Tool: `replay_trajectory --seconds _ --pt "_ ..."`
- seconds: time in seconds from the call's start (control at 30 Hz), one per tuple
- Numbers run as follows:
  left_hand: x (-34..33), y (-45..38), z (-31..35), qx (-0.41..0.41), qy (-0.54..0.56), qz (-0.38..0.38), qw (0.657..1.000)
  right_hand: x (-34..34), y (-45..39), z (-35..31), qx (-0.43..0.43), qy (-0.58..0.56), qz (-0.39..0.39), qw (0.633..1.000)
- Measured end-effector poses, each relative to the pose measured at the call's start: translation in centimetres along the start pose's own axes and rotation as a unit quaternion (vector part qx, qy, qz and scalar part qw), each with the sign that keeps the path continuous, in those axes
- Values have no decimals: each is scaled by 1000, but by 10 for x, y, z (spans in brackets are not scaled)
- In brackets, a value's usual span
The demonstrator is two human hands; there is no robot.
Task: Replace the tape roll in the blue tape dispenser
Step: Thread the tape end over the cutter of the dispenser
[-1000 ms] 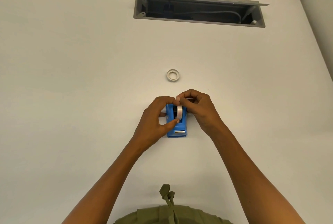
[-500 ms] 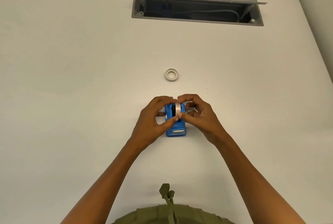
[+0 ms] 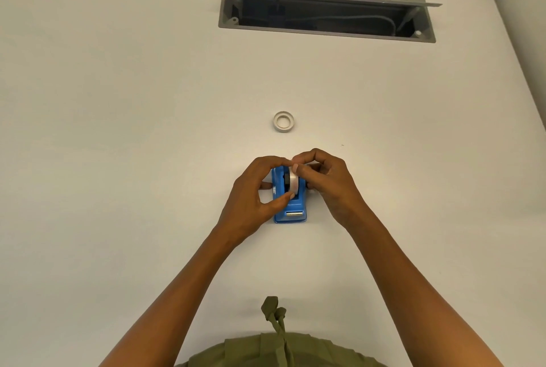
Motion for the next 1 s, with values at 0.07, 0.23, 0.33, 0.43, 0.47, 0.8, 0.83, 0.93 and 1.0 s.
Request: replay_trajectory --seconds 0.07,0.23,0.33,0.43,0.47,0.8,0.83,0.93,1.0 --pt "1 0 0 -3 -1 -4 1000 0 -1 -2 -12 -8 -8 1000" --pt "2 -2 0 0 1 -6 1000 0 -7 -6 -31 -8 -3 999" --pt "3 -2 0 6 5 1 1000 0 -6 -5 -20 -10 -5 1000" --pt "2 -1 -1 2 -5 -2 1000 2 1 0 18 -18 -18 1000" --pt "2 -1 -1 -2 -7 -1 1000 3 4 2 31 -16 -27 999" --pt "1 0 -1 3 -2 7 1000 12 14 10 78 77 -79 991" --pt "0 0 -1 2 -1 9 1000 12 13 11 79 86 -83 990" --pt "0 0 -2 -5 0 6 1000 9 11 14 86 99 -75 989" --pt "1 0 -2 -4 0 1 1000 8 9 14 88 86 -66 990"
Point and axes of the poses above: each hand's wrist, its own y-axis away from the middle knuckle, its own x-axis out of the back of the hand, z = x × y, the point moved 2 cm from there along -y, towards the middle knuckle, and after that the axes turned 11 degrees about -x, right-handed, at the moved point
